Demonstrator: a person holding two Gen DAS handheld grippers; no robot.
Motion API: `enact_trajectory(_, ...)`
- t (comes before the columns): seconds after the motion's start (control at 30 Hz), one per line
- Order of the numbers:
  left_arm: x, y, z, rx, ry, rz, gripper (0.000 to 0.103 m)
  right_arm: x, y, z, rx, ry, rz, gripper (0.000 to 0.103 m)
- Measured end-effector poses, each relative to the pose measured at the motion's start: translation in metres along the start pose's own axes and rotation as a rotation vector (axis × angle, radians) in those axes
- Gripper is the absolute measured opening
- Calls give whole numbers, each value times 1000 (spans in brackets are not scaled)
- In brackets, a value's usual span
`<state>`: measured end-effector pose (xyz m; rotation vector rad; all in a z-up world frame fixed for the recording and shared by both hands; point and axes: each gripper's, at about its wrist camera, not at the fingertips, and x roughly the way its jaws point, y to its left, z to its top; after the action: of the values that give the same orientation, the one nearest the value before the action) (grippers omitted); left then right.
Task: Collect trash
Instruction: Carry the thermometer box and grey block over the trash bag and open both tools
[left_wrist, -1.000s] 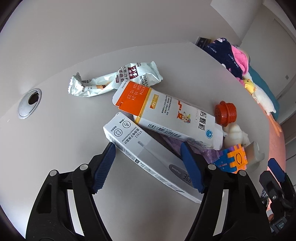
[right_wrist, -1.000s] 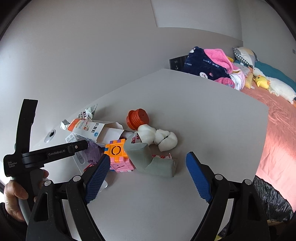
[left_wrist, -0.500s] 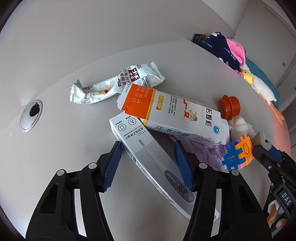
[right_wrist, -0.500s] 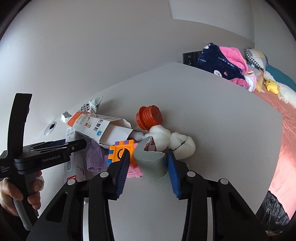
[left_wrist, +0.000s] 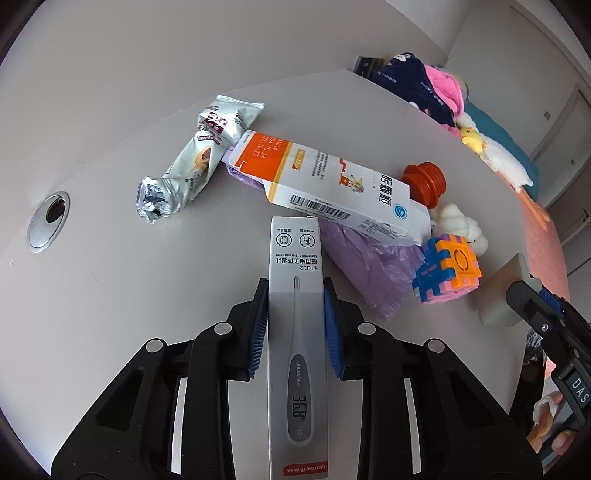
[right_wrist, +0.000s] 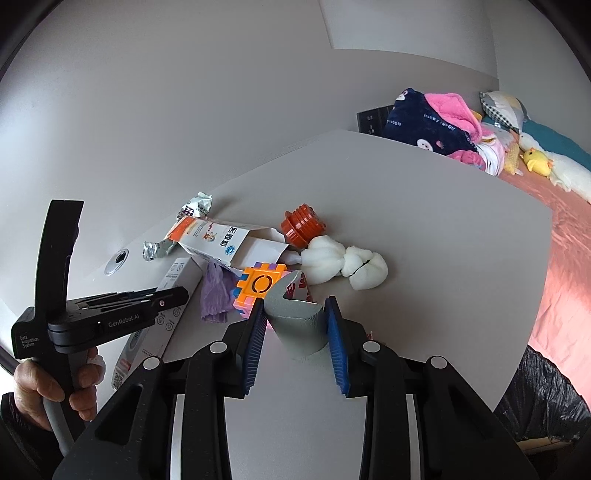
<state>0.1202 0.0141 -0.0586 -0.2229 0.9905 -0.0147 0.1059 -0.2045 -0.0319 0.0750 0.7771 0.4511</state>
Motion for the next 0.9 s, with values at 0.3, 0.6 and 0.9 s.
enact_trajectory(0.3, -33, -18, -8, 33, -56, -38, 28, -33, -10, -14, 72, -44, 10, 34)
enact_trajectory(0.6, -59, -53, -22, 104, -94, -93, 28, -71, -25, -34, 125, -94, -19, 34)
enact_trajectory(0.9, -75, -90, -43, 189, -108, -131, 28, -113, -42, -53, 171, -148, -46, 34)
